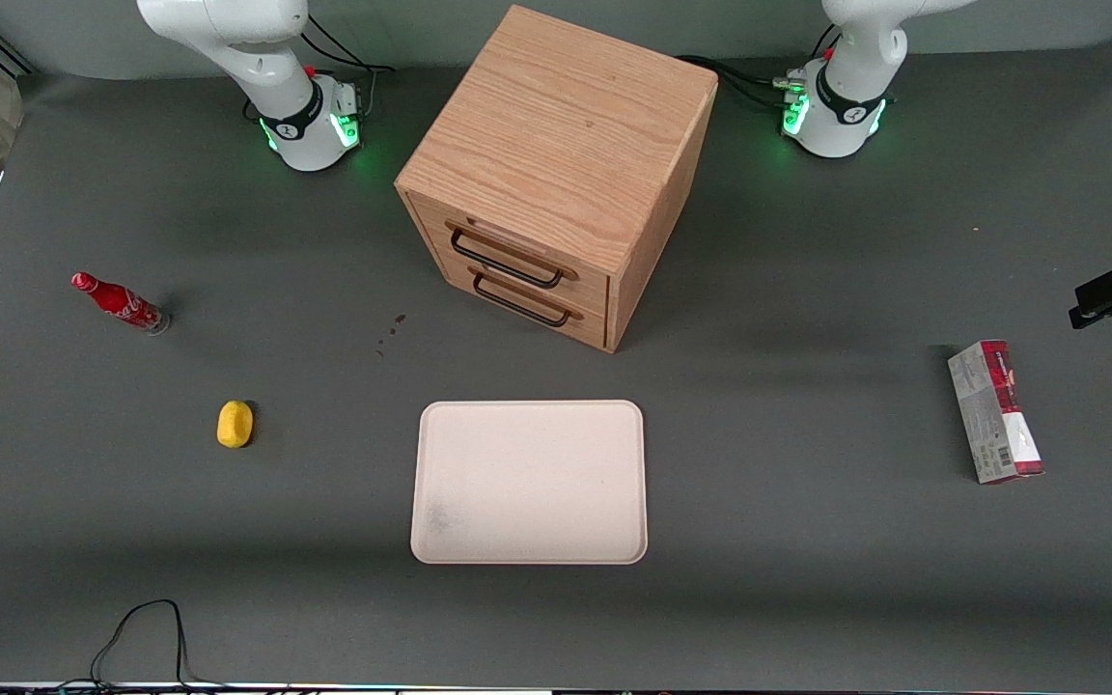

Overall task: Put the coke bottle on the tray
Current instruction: 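Lower the open right gripper around the bottle neck and close it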

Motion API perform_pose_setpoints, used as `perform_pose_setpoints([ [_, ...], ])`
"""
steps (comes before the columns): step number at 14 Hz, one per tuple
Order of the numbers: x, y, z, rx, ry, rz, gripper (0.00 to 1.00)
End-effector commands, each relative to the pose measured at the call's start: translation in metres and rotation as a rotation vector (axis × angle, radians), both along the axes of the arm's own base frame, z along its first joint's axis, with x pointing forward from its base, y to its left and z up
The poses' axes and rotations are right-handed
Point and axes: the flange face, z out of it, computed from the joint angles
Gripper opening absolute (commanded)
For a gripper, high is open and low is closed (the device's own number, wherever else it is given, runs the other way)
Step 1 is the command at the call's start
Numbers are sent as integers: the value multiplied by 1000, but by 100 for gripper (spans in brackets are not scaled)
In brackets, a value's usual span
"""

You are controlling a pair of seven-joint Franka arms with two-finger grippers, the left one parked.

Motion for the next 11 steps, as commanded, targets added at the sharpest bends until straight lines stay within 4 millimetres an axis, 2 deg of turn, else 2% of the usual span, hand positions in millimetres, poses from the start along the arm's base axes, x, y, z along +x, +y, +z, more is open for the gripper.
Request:
perform_pose_setpoints([
  [1, 8, 2, -56, -17, 5, 33, 100],
  [4, 20, -1, -112, -29, 33, 26, 100],
  [7, 21, 2, -155, -11, 34, 13, 100],
  [9, 18, -2, -171, 11, 60, 4, 100],
  [11, 19, -3, -180, 10, 76, 17, 100],
])
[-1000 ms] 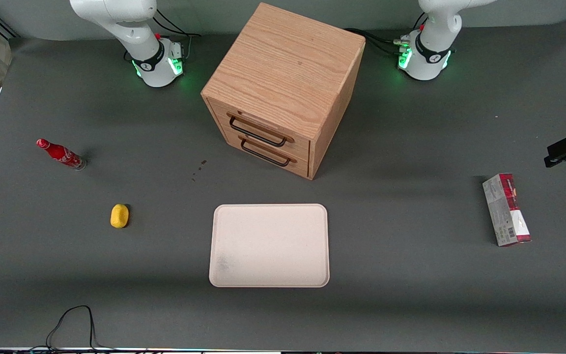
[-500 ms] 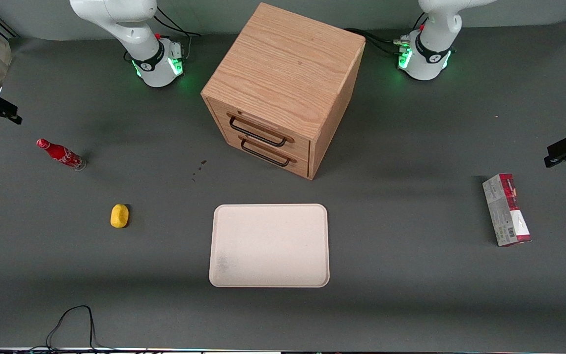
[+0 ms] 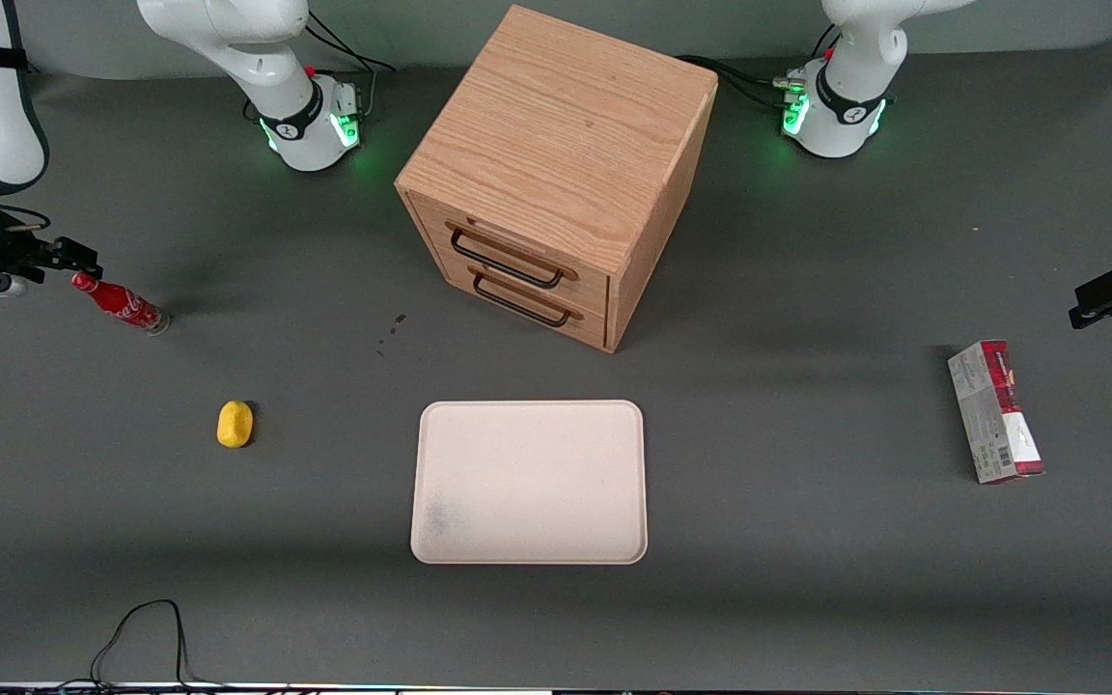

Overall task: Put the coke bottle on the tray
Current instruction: 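Lower the open right gripper around the bottle neck and close it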

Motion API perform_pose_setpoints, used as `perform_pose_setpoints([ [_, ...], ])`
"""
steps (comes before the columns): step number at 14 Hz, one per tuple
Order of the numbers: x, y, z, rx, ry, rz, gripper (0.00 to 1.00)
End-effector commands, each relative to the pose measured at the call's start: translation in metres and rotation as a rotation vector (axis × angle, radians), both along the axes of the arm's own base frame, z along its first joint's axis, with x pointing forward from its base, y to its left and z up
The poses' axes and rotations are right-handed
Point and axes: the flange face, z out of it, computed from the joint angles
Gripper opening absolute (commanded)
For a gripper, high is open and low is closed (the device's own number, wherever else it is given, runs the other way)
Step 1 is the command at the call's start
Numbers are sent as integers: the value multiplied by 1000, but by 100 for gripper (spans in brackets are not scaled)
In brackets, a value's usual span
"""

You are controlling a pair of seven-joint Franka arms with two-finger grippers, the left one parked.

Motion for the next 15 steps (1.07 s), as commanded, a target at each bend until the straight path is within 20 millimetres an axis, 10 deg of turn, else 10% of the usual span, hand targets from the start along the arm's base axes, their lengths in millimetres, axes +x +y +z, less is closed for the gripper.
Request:
perform_pose_setpoints([
  [1, 2, -2, -9, 13, -4, 22, 100],
  [11, 4, -3, -24, -2, -4, 27, 100],
  [15, 4, -2, -24, 20, -6, 29, 85],
])
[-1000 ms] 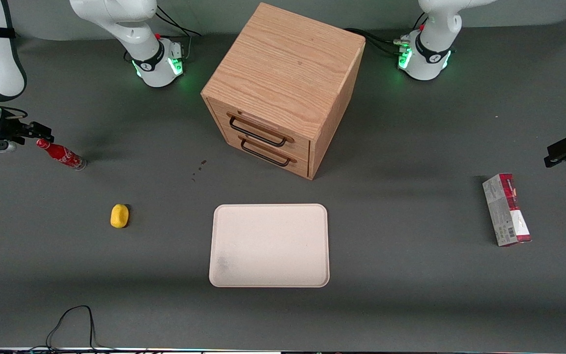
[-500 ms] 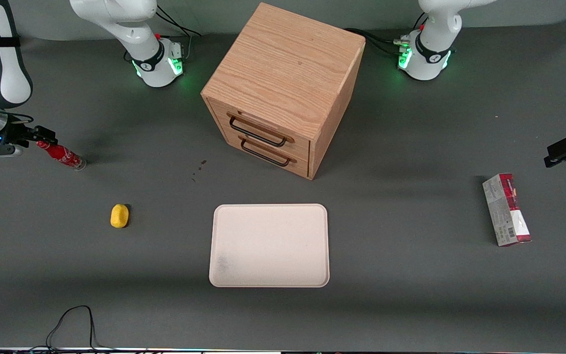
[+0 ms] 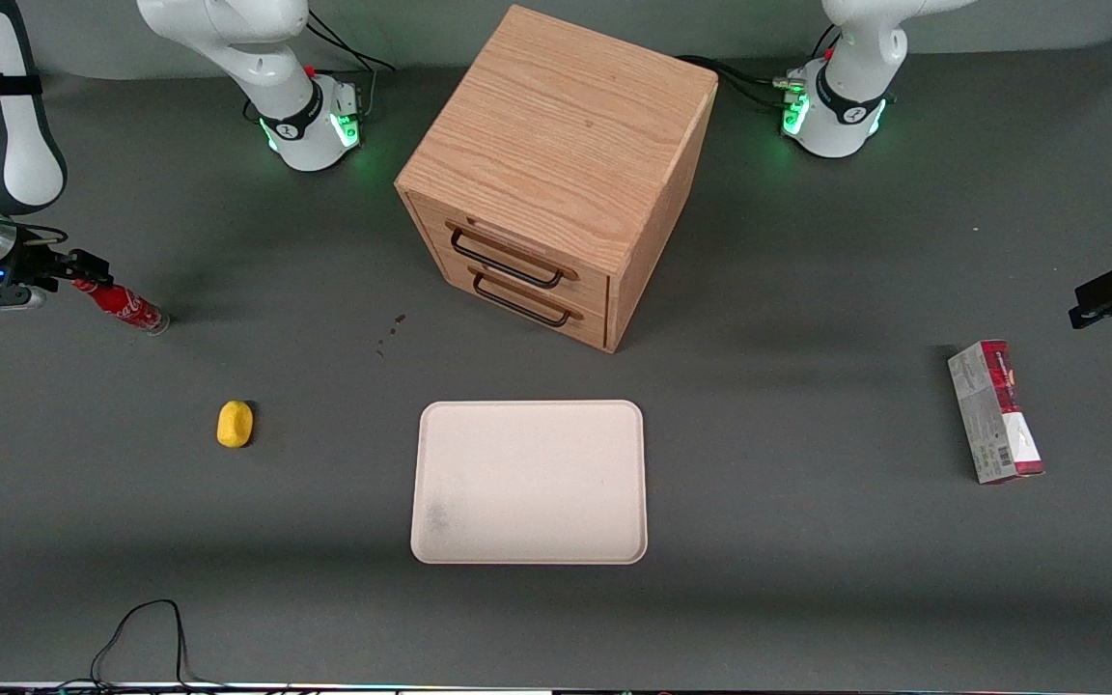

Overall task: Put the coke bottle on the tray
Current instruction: 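Lower the open right gripper around the bottle neck and close it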

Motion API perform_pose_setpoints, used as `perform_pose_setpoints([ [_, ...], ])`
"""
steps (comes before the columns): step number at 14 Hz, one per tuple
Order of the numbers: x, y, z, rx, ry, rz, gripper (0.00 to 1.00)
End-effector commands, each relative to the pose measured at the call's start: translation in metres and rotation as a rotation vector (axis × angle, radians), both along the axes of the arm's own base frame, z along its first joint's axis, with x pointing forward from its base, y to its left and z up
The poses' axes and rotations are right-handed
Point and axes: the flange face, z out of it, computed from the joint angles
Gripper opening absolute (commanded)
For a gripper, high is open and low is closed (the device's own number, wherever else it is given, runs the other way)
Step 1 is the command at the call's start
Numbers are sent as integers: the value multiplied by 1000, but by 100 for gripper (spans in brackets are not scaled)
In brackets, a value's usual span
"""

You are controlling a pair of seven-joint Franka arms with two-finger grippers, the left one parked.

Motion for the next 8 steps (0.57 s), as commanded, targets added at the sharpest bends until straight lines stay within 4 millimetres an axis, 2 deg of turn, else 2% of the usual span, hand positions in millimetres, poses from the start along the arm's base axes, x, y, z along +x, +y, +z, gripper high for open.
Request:
perform_pose_setpoints([
  [1, -1, 0, -2, 32, -14, 15, 73],
  [2, -3, 1, -3, 41, 0, 16, 65],
  [6, -4, 2, -1, 51, 13, 14, 15],
  [8, -5, 2, -2, 52, 14, 14, 3],
])
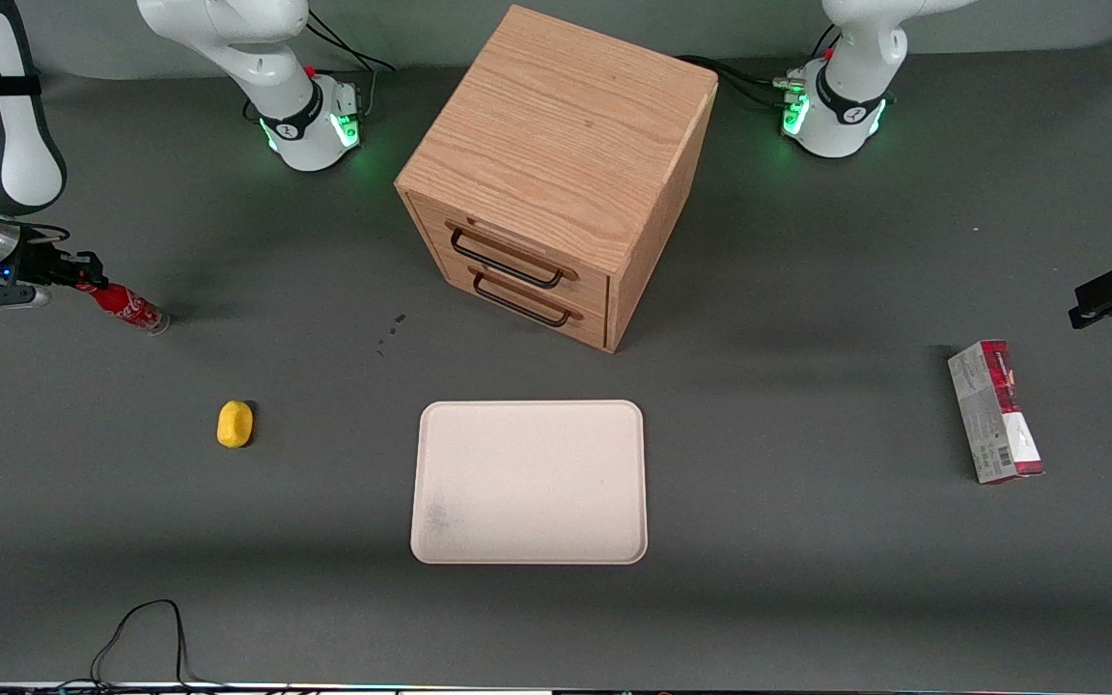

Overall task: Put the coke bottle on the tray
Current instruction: 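Lift the bottle with the right gripper and carry it toward the cream tray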

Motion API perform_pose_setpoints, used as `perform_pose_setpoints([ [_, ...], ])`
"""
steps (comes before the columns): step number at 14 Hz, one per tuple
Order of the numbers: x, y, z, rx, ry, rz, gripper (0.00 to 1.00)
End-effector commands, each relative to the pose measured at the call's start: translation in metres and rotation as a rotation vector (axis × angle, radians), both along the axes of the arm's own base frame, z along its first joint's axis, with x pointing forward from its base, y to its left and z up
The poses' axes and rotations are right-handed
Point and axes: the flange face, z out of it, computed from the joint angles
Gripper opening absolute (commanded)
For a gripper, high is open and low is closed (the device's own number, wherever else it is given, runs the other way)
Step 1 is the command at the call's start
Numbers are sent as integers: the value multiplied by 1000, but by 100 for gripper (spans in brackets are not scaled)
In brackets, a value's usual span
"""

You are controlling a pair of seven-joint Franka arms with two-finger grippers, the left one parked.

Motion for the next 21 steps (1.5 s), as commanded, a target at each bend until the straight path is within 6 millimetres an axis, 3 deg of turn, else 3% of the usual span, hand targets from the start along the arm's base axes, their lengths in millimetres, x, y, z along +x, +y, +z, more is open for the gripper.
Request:
perform_pose_setpoints([
  [1, 0, -1, 4, 23, -5, 17, 0],
  [3, 5, -1, 14, 25, -3, 23, 0],
  [5, 24, 0, 50, 25, 4, 36, 0],
  [7, 57, 12, 113, 28, 16, 66, 0],
  [10, 79, 26, 217, 20, 11, 98, 0],
  [15, 60, 50, 378, -6, -29, 143, 0],
  [17, 60, 62, 402, -15, -28, 152, 0],
  [19, 80, 99, 403, -22, -35, 222, 0],
  [21, 124, 174, 403, -26, -58, 348, 0],
])
